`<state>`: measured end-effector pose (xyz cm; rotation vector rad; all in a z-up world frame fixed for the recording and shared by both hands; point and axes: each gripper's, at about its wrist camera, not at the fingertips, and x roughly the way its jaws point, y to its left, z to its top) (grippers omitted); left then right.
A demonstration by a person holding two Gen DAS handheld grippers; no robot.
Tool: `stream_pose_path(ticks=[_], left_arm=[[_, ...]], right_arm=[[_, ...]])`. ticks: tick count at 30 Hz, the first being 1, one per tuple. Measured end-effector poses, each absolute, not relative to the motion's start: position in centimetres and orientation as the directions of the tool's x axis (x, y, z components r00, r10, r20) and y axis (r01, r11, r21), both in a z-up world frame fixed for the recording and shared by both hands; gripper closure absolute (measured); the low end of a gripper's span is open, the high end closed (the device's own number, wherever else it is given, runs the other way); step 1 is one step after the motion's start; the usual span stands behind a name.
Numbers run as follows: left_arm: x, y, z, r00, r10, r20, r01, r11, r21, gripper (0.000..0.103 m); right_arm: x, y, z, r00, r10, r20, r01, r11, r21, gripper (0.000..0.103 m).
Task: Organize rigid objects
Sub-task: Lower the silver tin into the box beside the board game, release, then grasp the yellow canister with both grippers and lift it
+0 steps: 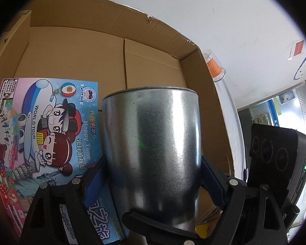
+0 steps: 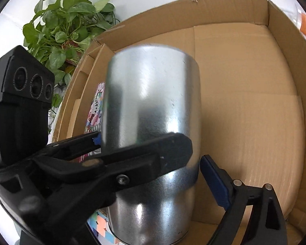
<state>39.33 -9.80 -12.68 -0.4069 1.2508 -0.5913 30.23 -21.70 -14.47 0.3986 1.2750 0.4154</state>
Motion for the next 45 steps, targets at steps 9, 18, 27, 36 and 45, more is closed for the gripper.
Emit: stream_pose_path(ticks=[9,18,27,36,45], left_arm=[[38.3,-7.8,-11.3,0.293,-0.585,-0.756,0.150,0.810,-0.568,0.016],[39.1,-10.4,-12.4,0.246,-0.541,-0.804,0.222,0.839,-0.496,0.016],[35.7,-6.0,-9.3,0.396,-0.502,-0.769,0.190,0.864,-0.466,0.017],[25.9,-2.9,-6.0,0.533,-0.469,-0.704,0.243,0.882,-0.403,0.016],[21.7,-8.5,-10.3,0.259,-0.711,-0.653,0.304,0.702,-0.644,0.016]], right_arm=[[28.8,-20.7,-14.4,0.251,0.501,-0.829,-0.098,0.865,0.493,0.014],[27.3,-22.4,-15.4,0.247,0.459,-0.853,-0.011,0.882,0.471,0.020],[26.7,-20.1,-14.9,0.209,0.425,-0.881,-0.054,0.904,0.423,0.009],[18.0,-25.8,-5.9,0.467,0.346,-0.814,-0.135,0.937,0.321,0.008],[12.7,-31.6,-10.3,0.384,0.384,-0.840,-0.085,0.920,0.382,0.031]])
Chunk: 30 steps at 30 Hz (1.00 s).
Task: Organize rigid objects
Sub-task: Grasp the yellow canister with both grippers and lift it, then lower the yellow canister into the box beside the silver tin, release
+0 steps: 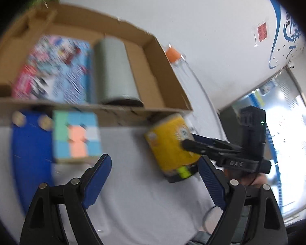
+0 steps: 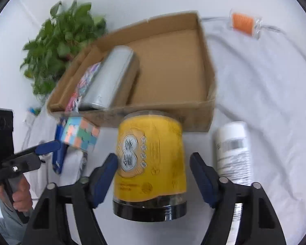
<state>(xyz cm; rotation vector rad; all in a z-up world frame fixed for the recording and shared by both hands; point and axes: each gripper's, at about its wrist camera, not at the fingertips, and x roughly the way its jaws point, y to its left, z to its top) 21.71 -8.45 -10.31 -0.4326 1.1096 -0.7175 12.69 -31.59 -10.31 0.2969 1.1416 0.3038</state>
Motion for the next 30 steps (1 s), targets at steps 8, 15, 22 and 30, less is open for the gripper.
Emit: stream_pose_path(ticks=[8,15,22,30], left_arm=[[23.2,-10.5,-13.9,0.107,-0.736,-0.668,0.201,0.674,-0.711,0.015],[21.9,-10.0,-14.9,0.106,-0.713,-0.694,0.169,0.700,-0.694,0.020],[24.6,-11.9,-4.3,0.309,-0.704,-0.639,0.391,0.707,-0.590,0.021],[35.1,-13.9,-3.8,0.267,-0.675,-0.688,0.407,0.726,-0.554,0.023]], right_arm=[[11.4,-27.0,-12.6,0.237,0.509,-0.828,-0.189,0.860,0.474,0.018],[9.4,-24.3,-13.0,0.248,0.486,-0.838,-0.146,0.874,0.464,0.019],[11.5,-25.6,-4.3,0.484,0.457,-0.746,-0.177,0.886,0.429,0.019],[21.4,-29.4,-4.4,0.501,0.462,-0.732,-0.121,0.874,0.470,0.019]])
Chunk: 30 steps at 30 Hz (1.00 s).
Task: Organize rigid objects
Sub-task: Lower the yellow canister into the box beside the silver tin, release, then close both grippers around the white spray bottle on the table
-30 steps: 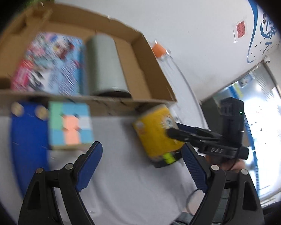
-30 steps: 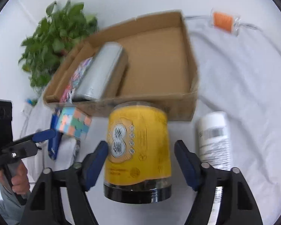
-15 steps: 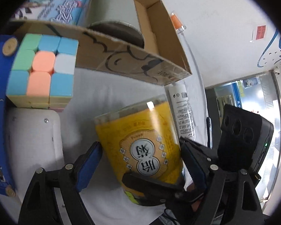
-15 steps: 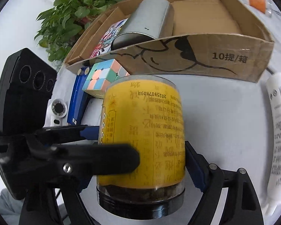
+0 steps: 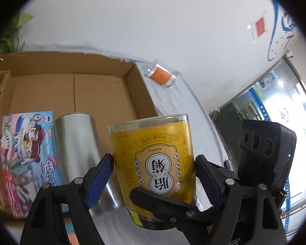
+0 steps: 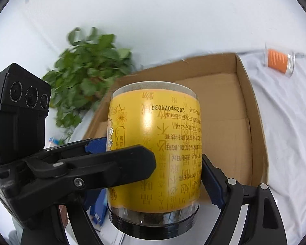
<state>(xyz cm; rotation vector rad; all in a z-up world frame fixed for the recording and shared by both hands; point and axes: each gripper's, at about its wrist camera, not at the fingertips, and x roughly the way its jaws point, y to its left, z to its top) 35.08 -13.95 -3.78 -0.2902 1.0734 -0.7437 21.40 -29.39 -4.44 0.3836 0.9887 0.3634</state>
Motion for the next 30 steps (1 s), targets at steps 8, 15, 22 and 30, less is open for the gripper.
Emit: stream_pose_path(ticks=[8,15,22,30], left_arm=[[36.8,-16.0,-8.5,0.217,-0.580,-0.785,0.397,0.787,-0.472,0.039],[34.8,-14.1,-7.2,0.281,-0.529,-0.801,0.409,0.821,-0.399,0.040],[29.1,-13.1,-2.7,0.418,-0.532,-0.736,0.531,0.801,-0.277,0.030],[24.6,-17.3,-2.8,0.387,-0.560,-0.733,0.674,0.714,-0.190,0.030]], right_arm=[[24.8,-27.5,-12.1,0.416,0.315,-0.853,0.035,0.932,0.361,0.018],[22.6,-27.5,-10.2,0.445,0.272,-0.853,-0.014,0.955,0.297,0.013],[12.0,-32.4,-3.5,0.661,0.252,-0.706,-0.111,0.964,0.241,0.004],[8.9,-37.3,-12.8,0.496,0.044,-0.867,0.133,0.983,0.126,0.043]])
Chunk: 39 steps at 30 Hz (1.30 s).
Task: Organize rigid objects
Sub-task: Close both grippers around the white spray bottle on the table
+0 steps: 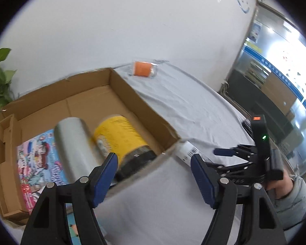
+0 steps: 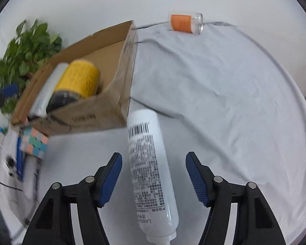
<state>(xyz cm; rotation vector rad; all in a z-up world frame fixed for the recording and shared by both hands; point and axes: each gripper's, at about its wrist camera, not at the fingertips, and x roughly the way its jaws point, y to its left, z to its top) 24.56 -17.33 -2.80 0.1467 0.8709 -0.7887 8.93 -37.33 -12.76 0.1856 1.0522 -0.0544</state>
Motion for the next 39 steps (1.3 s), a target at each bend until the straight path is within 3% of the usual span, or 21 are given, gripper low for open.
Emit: stream_pose_path(ticks=[2,7,11,14,17,18,19,21,22,24,27,31,33,35,39], left_arm=[[23.8,-19.2,-3.4,0.364,-0.550,-0.752,0.714,0.683,-0.154,0.030],[22.3,-22.6,-3.9,0.284,-0.573,-0.769,0.798,0.586,-0.142,0.030],[21.3,-23.6,-5.9,0.215,-0.572,-0.792,0.830,0.534,-0.161,0.030],[21.0,-23.9,-9.2,0.125,-0.549,-0.827,0.832,0.512,-0.214,0.030],[19.8,-23.4,-12.5,-0.009,-0.552,-0.834,0.799,0.498,-0.338,0.032],[19.2,-23.1,-13.0,-0.040,-0.558,-0.829,0.791,0.489,-0.367,0.032],[18.4,-22.5,-13.0,-0.028,-0.586,-0.810,0.794,0.478,-0.374,0.032],[17.3,-21.9,-13.0,-0.066,-0.610,-0.790,0.790,0.451,-0.414,0.033],[16.7,-21.9,-13.3,-0.082,-0.612,-0.786,0.785,0.447,-0.429,0.035],[16.0,-22.1,-13.8,-0.108,-0.596,-0.796,0.767,0.460,-0.448,0.047],[14.4,-22.7,-14.5,-0.115,-0.553,-0.825,0.754,0.492,-0.435,0.053],[13.5,-22.8,-15.3,-0.126,-0.524,-0.842,0.680,0.572,-0.458,0.053],[13.2,-22.7,-15.5,-0.121,-0.520,-0.845,0.648,0.604,-0.464,0.056],[13.1,-22.6,-15.5,-0.116,-0.524,-0.844,0.619,0.627,-0.474,0.057],[13.4,-22.8,-15.8,-0.092,-0.540,-0.837,0.594,0.645,-0.482,0.058]], right_arm=[[8.1,-36.6,-13.9,0.488,0.058,-0.871,0.120,0.984,0.132,0.059],[5.7,-33.4,-14.1,0.506,0.124,-0.853,-0.085,0.992,0.093,0.061],[1.8,-28.7,-13.9,0.509,0.288,-0.811,-0.459,0.888,0.027,0.061],[-0.3,-26.8,-13.2,0.468,0.369,-0.803,-0.643,0.766,-0.022,0.064],[-1.3,-26.2,-12.5,0.477,0.344,-0.809,-0.701,0.704,-0.114,0.064],[-1.4,-26.4,-12.2,0.495,0.317,-0.809,-0.696,0.702,-0.151,0.063],[-1.4,-26.9,-11.9,0.498,0.306,-0.811,-0.696,0.700,-0.163,0.054],[-1.2,-28.1,-11.8,0.546,0.227,-0.806,-0.652,0.720,-0.238,0.051],[-1.0,-28.6,-11.5,0.566,0.198,-0.801,-0.625,0.736,-0.259,0.051],[-0.3,-29.9,-11.1,0.598,0.128,-0.791,-0.552,0.782,-0.291,0.051],[0.4,-31.6,-10.4,0.614,0.067,-0.786,-0.425,0.868,-0.257,0.051],[1.0,-35.6,-9.7,0.570,0.101,-0.815,-0.158,0.987,0.011,0.042],[0.5,-38.3,-10.3,0.521,0.277,-0.807,-0.017,0.949,0.315,0.039],[0.6,-39.1,-12.1,0.464,0.434,-0.772,0.074,0.849,0.522,0.039],[2.5,-36.8,-14.2,0.434,0.442,-0.785,0.125,0.834,0.538,0.042]])
